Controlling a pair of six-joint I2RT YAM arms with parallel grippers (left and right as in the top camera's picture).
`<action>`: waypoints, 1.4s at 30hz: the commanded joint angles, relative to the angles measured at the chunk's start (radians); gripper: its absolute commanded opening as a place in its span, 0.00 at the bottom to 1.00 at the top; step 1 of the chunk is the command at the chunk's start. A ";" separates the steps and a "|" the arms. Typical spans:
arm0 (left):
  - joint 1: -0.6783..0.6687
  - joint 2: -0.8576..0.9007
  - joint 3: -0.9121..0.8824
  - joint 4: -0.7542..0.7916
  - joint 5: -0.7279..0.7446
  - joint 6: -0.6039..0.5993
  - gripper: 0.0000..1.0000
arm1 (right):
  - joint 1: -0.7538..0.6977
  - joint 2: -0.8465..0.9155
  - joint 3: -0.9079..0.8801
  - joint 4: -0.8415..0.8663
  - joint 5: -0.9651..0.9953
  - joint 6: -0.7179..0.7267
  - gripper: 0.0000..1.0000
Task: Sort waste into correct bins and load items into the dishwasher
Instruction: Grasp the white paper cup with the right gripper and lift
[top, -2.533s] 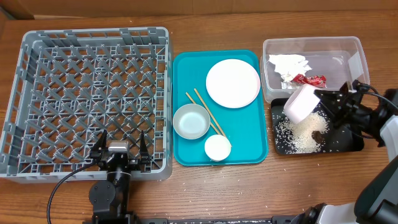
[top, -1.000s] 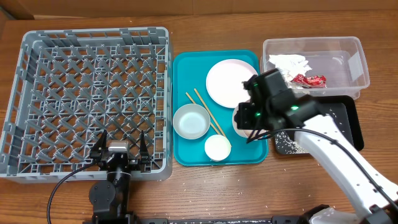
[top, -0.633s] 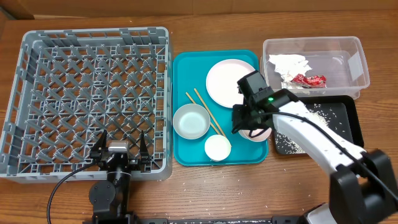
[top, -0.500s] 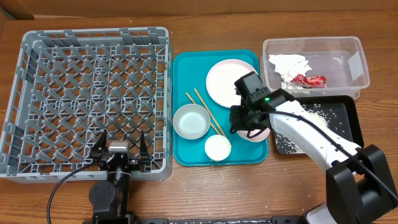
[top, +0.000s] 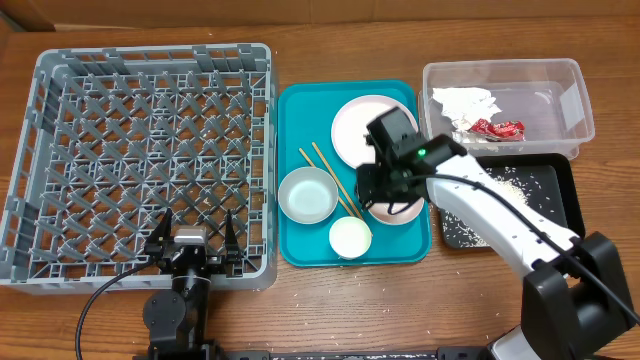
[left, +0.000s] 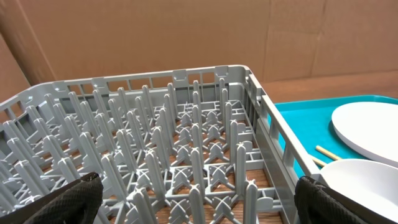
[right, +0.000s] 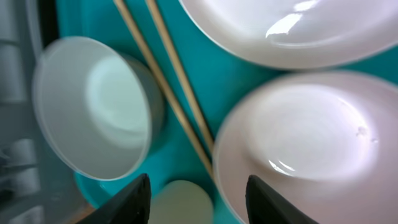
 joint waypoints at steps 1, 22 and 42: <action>0.004 -0.011 -0.004 -0.001 0.004 -0.006 1.00 | -0.003 -0.005 0.144 -0.080 -0.020 -0.007 0.51; 0.004 -0.011 -0.004 -0.001 0.004 -0.006 1.00 | 0.099 -0.004 0.051 -0.300 -0.034 0.182 0.51; 0.004 -0.011 -0.004 -0.001 0.003 -0.006 1.00 | 0.100 -0.024 -0.032 -0.236 -0.080 0.219 0.04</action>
